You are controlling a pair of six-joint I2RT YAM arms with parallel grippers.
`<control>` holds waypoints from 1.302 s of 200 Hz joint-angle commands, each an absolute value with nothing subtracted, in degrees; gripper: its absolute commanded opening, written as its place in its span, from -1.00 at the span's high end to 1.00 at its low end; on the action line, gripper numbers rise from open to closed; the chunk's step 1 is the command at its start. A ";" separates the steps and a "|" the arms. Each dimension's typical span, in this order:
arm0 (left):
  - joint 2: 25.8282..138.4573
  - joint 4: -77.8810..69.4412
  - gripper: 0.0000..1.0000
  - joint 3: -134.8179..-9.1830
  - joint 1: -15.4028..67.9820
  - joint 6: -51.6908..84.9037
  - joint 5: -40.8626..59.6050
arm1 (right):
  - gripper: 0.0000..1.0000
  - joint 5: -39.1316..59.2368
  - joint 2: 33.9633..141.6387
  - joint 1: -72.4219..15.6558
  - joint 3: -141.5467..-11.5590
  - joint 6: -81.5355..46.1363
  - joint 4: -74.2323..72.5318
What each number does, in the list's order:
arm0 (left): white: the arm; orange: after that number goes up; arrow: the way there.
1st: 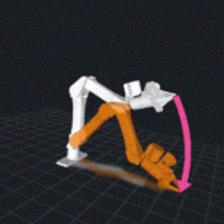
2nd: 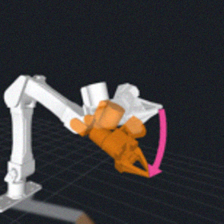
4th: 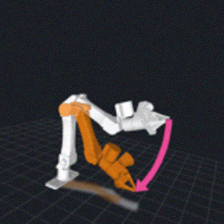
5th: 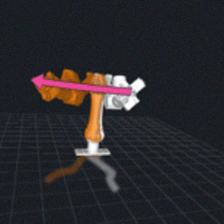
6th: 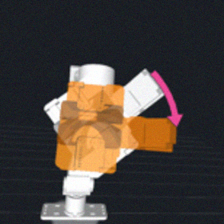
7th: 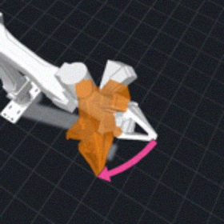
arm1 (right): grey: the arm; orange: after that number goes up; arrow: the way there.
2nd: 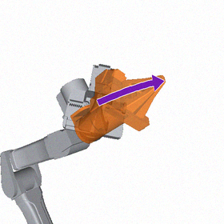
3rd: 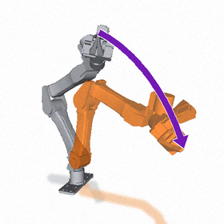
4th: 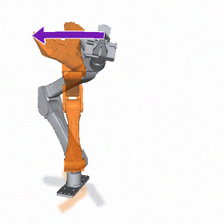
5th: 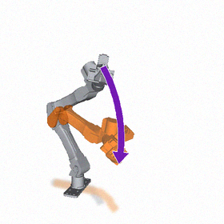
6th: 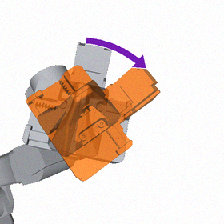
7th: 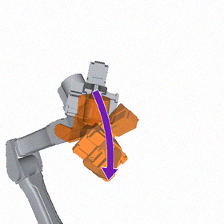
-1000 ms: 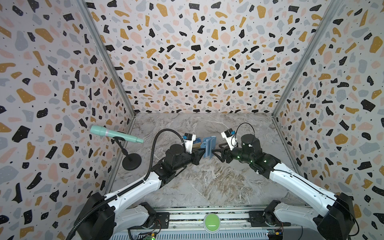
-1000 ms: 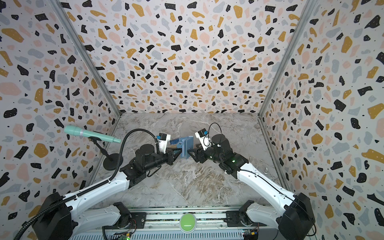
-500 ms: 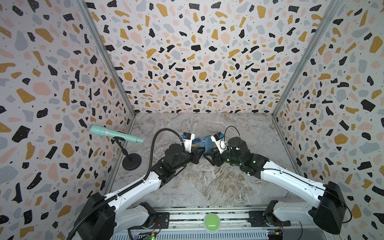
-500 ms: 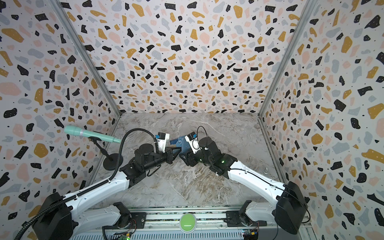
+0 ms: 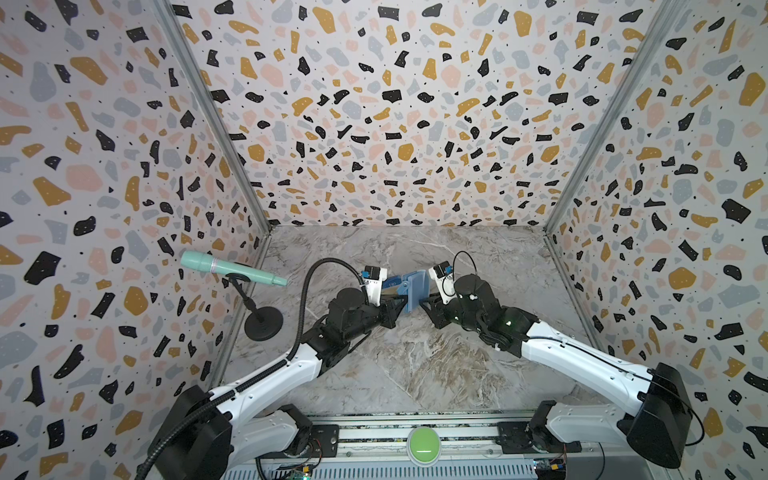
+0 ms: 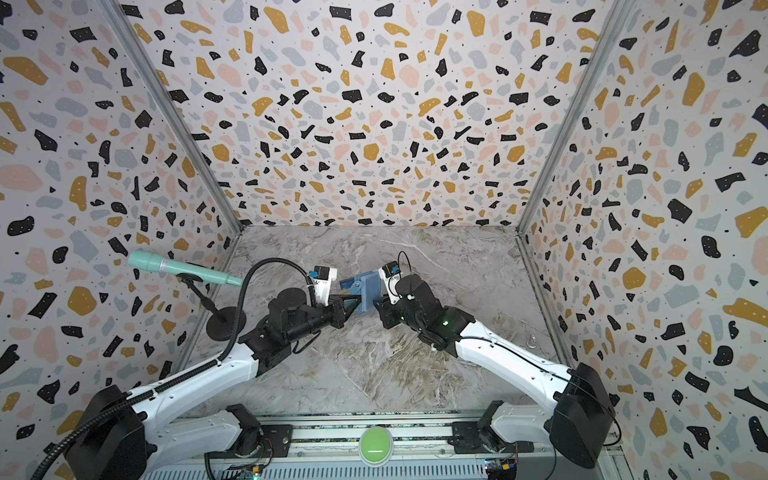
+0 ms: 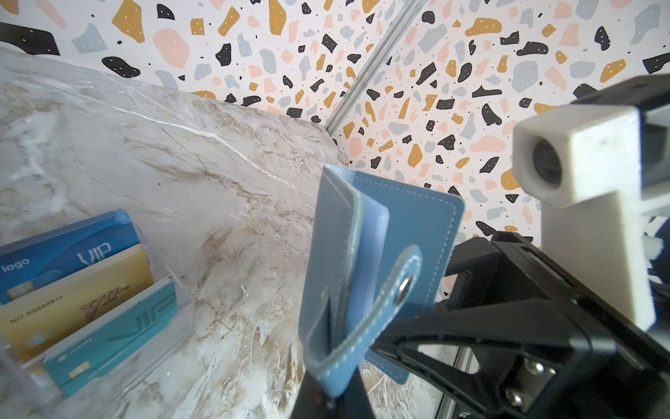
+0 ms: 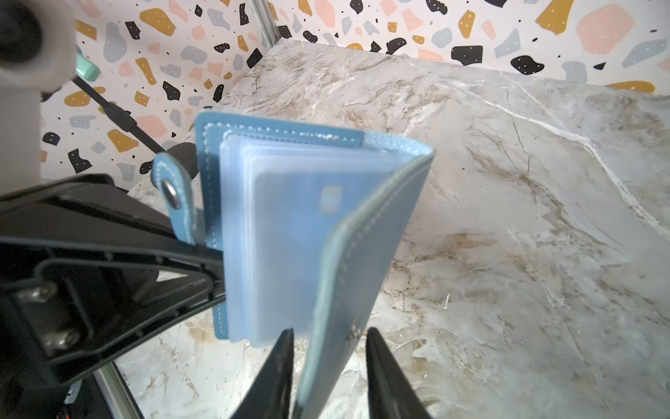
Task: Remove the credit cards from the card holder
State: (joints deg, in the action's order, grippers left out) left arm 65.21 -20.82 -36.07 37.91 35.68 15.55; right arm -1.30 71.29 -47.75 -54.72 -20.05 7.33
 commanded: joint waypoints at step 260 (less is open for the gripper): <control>51.35 -21.52 1.00 -11.28 36.04 42.53 17.41 | 1.00 43.56 76.91 -31.99 -38.79 -24.72 -5.48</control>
State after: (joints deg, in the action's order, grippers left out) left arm 52.01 -21.50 -13.13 36.42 42.28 19.00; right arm 42.44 75.61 -32.23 -39.68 -24.45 -2.39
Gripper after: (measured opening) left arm 0.070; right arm 0.087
